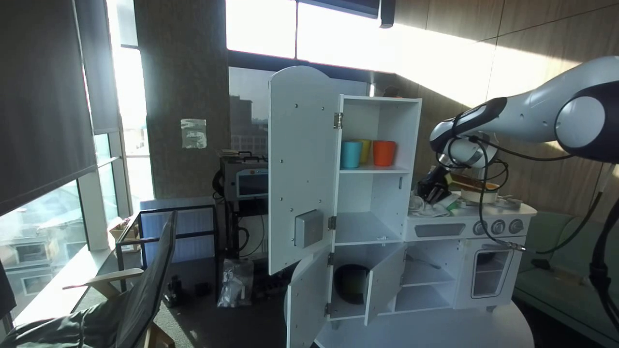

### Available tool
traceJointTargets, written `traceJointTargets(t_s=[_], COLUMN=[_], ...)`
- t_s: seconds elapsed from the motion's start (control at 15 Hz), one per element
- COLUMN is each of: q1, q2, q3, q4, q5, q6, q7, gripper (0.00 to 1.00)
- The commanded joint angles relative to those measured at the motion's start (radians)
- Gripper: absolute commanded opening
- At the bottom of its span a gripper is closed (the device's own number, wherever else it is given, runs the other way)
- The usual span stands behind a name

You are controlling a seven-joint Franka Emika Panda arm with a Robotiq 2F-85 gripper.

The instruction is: Pick up the white towel in the compartment and wipe the inside of the sink

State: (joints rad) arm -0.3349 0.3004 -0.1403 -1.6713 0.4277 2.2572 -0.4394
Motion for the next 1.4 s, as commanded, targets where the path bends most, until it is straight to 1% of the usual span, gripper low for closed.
traceJointTargets(t_s=[0.0,0.07,0.13,0.33,0.47,0.6,0.73,0.87,0.93,1.0,1.07,1.33], q1=[-0.021,-0.026,-0.023,-0.014,-0.009,-0.013,-0.025,-0.035,-0.033,-0.029,-0.031,-0.024], q2=[0.039,0.023,0.016,0.02,0.042,0.067,0.054,0.011,-0.005,-0.019,-0.031,-0.074], q3=[-0.025,-0.008,0.002,0.033,0.045,0.047,0.04,0.032,0.025,0.015,0.01,0.032], q4=[-0.004,-0.019,-0.026,-0.013,0.019,0.057,0.067,0.041,0.023,0.008,-0.002,-0.054], q5=[-0.054,-0.014,0.001,0.034,0.04,0.036,0.043,0.055,0.046,0.018,0.017,0.05], q6=[0.0,-0.015,-0.027,-0.005,0.021,0.047,0.073,0.091,0.121,0.132,0.134,0.166], q7=[0.024,-0.011,-0.029,-0.095,-0.118,-0.114,-0.109,-0.109,-0.112,-0.1,-0.09,-0.157], gripper=[0.08,0.08,0.08,0.08,0.08,0.08,0.08,0.08,0.08,0.08,0.08,0.08])
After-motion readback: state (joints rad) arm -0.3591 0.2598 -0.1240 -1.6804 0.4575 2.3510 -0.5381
